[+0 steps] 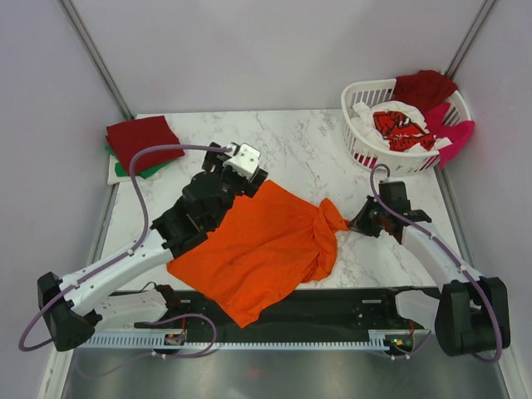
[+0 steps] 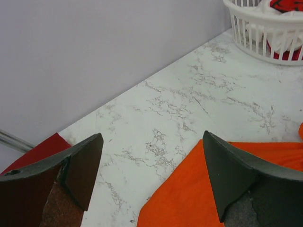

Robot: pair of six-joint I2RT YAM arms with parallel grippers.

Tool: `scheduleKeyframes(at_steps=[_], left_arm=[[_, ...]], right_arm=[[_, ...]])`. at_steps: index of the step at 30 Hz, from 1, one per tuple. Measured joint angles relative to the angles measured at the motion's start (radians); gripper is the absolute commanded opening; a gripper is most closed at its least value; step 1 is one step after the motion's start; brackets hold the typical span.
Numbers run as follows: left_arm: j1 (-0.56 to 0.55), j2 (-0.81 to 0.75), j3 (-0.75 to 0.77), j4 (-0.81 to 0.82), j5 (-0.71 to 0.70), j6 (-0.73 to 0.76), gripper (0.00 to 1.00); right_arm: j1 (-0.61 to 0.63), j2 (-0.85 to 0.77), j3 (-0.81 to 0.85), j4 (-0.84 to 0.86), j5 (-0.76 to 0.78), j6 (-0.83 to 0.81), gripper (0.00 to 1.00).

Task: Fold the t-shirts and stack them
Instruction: Move the tshirt to the center of the board

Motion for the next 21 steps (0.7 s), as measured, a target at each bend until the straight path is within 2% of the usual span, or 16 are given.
scheduleKeyframes(at_steps=[4,8,15,21], left_arm=[[0.0,0.096,0.063,-0.097,-0.001,-0.047,0.98],[0.027,0.196,0.129,-0.227,0.016,-0.148,0.97],[0.318,0.391,0.19,-0.365,0.299,-0.394,0.93],[0.395,0.716,0.364,-0.394,0.435,-0.422,0.91]], right_arm=[[0.0,-0.116,0.005,0.03,0.002,-0.014,0.09],[0.0,-0.115,0.038,0.045,0.001,-0.041,0.09],[0.0,-0.06,0.046,0.047,-0.016,-0.08,0.09],[0.0,-0.058,0.025,0.073,-0.064,-0.099,0.09]])
